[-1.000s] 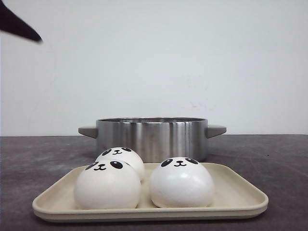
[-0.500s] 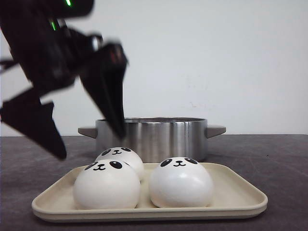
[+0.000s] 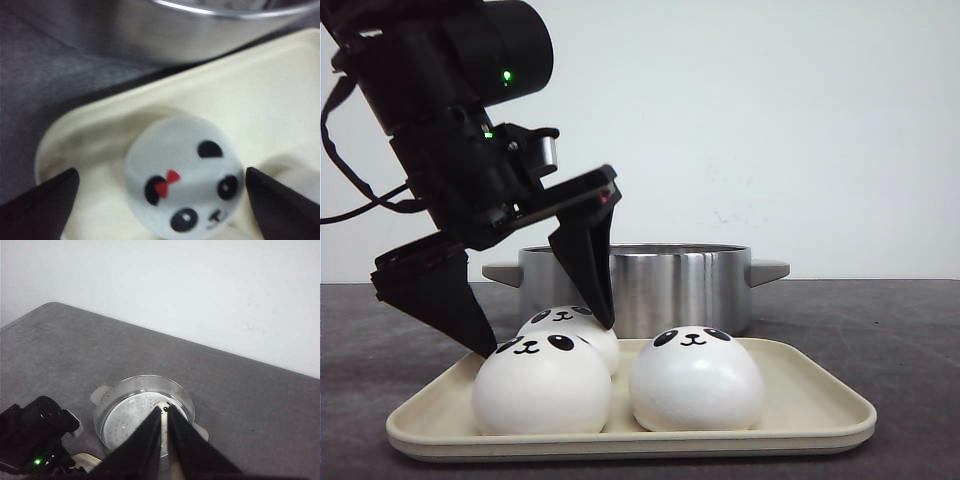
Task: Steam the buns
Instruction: 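Lower the left gripper onto the farther panda bun on the tray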
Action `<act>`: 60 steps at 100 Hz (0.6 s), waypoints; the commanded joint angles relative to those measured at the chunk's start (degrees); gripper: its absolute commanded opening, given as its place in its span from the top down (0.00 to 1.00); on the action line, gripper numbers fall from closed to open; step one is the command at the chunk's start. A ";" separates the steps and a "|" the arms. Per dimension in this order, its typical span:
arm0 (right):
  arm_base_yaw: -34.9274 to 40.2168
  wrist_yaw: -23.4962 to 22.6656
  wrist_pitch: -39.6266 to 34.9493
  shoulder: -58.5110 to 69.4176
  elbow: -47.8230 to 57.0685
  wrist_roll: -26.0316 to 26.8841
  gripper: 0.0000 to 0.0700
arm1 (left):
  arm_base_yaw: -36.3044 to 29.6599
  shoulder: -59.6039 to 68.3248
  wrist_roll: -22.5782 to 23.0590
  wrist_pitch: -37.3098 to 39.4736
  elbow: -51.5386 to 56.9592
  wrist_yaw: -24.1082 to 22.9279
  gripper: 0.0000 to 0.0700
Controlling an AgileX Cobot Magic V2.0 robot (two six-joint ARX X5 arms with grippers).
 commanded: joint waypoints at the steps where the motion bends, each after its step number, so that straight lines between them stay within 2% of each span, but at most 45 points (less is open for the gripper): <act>1: 0.61 0.24 0.31 0.33 0.96 0.81 0.98 | -0.48 1.73 -1.49 1.01 0.68 -0.50 0.10; 12: 0.61 0.24 0.28 0.33 0.94 0.81 0.98 | -0.48 3.32 -2.78 0.90 0.68 -0.35 0.11; 16: 0.61 0.24 0.24 0.33 0.94 0.81 0.98 | -0.48 3.56 -3.06 0.42 0.68 -0.42 0.17; 22: 0.61 0.26 -0.13 0.33 0.94 0.81 0.98 | -0.50 3.76 -3.02 0.11 0.68 -0.44 0.40; 32: 0.61 0.72 -1.33 0.33 0.92 0.81 0.98 | -0.48 3.74 -2.99 0.20 0.68 -0.35 0.97; 33: 0.61 0.92 -1.46 0.33 0.90 0.81 0.98 | -0.48 3.74 -2.97 0.24 0.68 -0.33 1.00; 44: 0.61 1.77 -2.75 0.33 0.85 0.81 0.98 | -0.50 3.43 -2.95 -0.33 1.90 0.00 0.99; 60: 0.61 1.77 -3.10 0.35 0.85 0.79 0.98 | -1.88 -0.66 -2.51 -1.53 6.14 4.94 0.99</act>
